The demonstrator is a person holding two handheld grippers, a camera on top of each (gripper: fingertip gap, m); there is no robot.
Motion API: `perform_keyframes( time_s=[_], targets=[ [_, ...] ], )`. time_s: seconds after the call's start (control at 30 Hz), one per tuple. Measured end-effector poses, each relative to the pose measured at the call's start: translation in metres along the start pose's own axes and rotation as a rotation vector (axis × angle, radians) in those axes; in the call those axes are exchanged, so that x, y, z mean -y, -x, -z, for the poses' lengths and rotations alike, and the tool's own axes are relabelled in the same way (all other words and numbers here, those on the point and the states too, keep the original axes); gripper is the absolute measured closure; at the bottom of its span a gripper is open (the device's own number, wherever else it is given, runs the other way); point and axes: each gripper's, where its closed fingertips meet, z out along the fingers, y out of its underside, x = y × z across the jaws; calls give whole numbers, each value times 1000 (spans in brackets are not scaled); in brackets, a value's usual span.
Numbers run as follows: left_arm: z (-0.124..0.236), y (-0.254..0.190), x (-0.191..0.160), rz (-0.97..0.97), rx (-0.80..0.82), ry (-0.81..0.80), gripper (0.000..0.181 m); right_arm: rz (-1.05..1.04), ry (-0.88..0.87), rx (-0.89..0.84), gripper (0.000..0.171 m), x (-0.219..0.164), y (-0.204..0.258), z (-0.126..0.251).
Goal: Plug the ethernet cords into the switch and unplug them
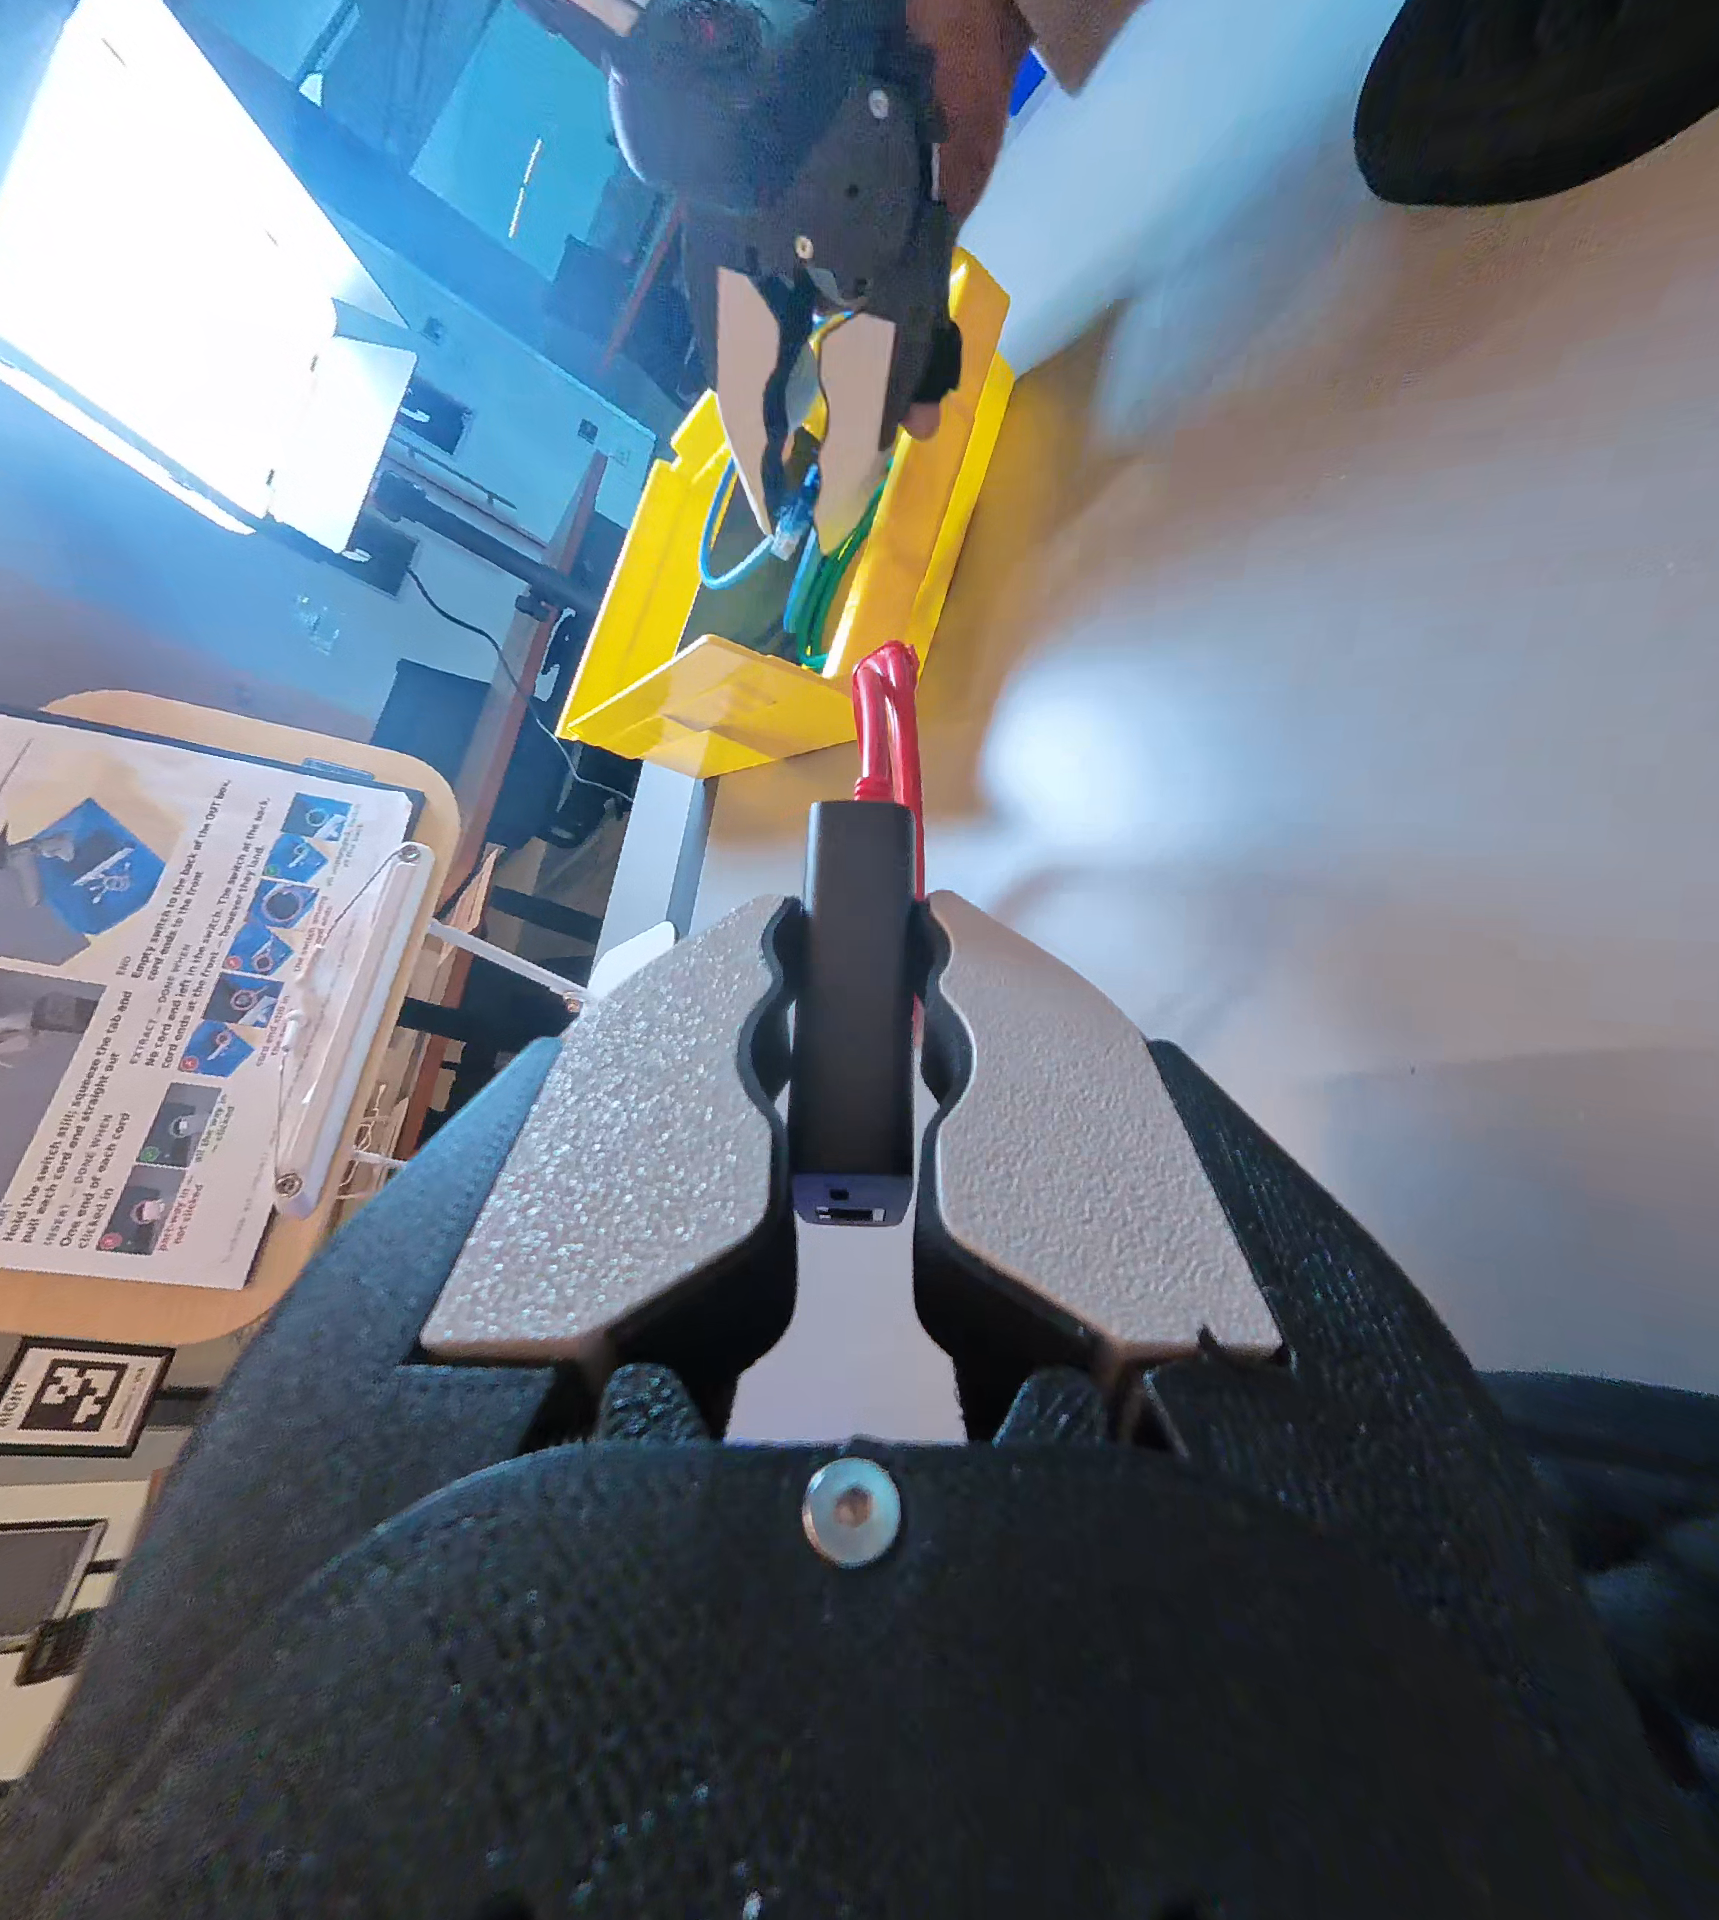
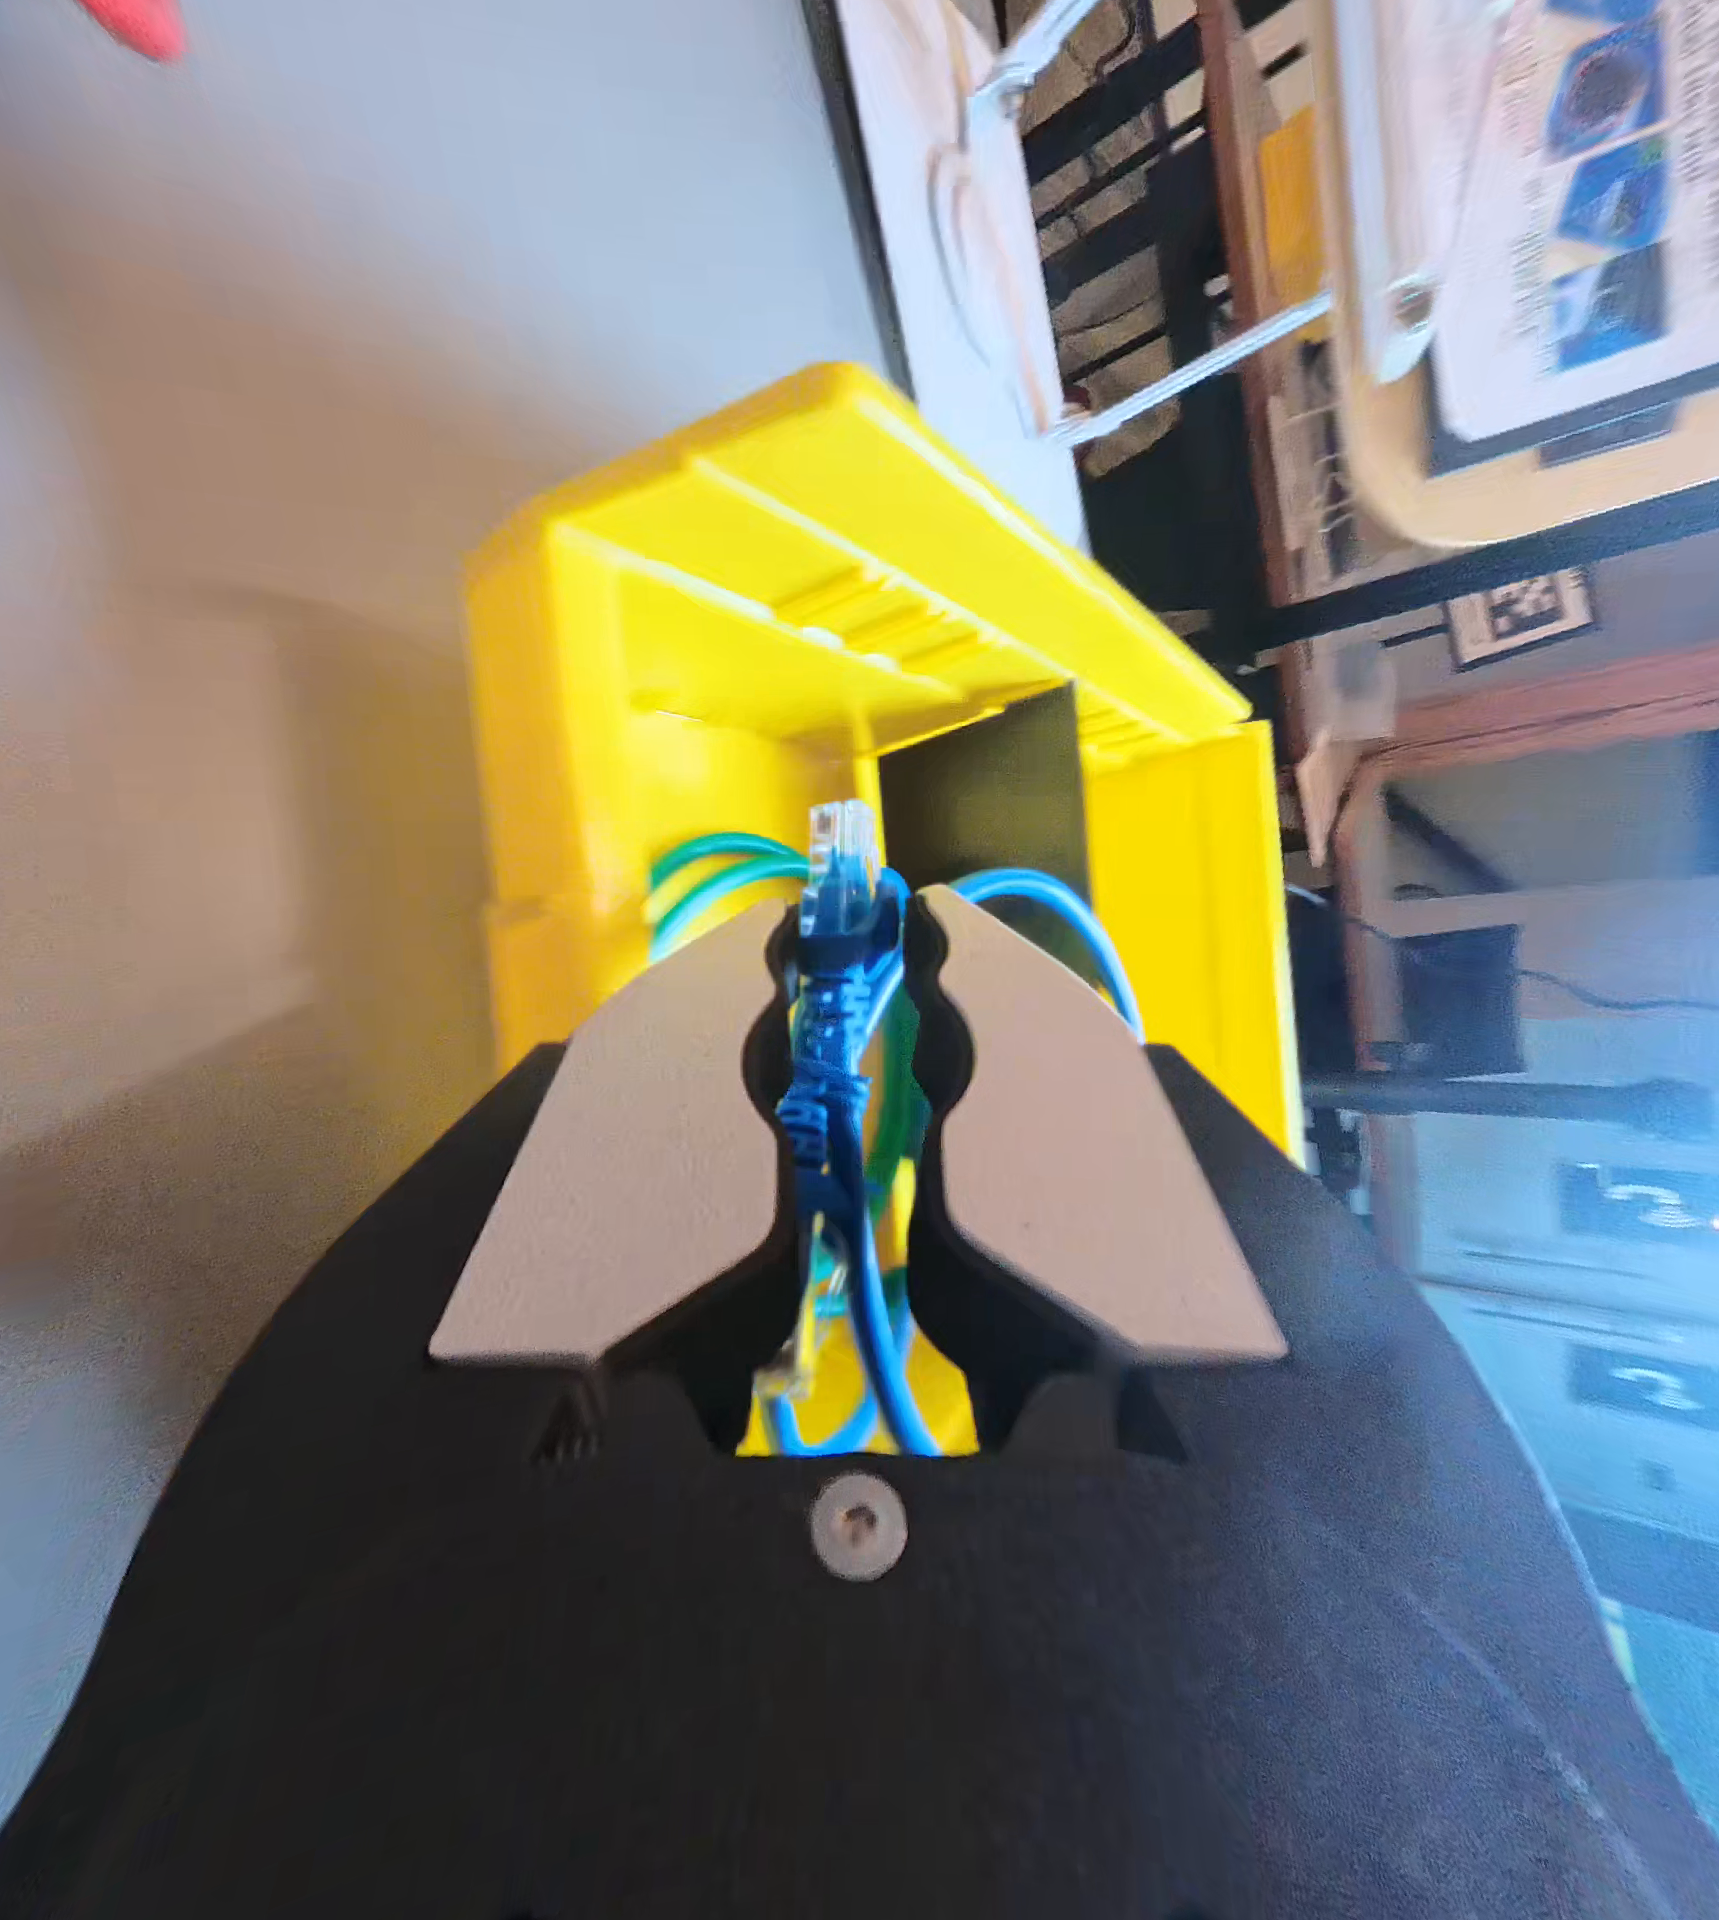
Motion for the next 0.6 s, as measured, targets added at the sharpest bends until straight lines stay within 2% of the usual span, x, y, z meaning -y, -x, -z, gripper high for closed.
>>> perform_keyframes(
  time_s=[0.13, 0.27, 0.43, 0.5, 0.6],
  targets=[
    [-3, -3, -1, 47, -18, -20, 161, -225, -65, 80, 130, 16, 10, 12],
    [-5, -5, -1, 80, -29, -40, 161, -395, -254, 200, 121, 62, 7, 48],
    [-5, -7, 1, 98, -37, -60, 161, -184, -623, 370, 122, 157, 62, 108],
    [-6, -8, 3, 104, -42, -66, 161, -97, -632, 383, 122, 181, 88, 110],
    [-8, -13, 7, 100, -54, -77, 161, 13, -572, 314, 127, 202, 110, 91]
  ],
)
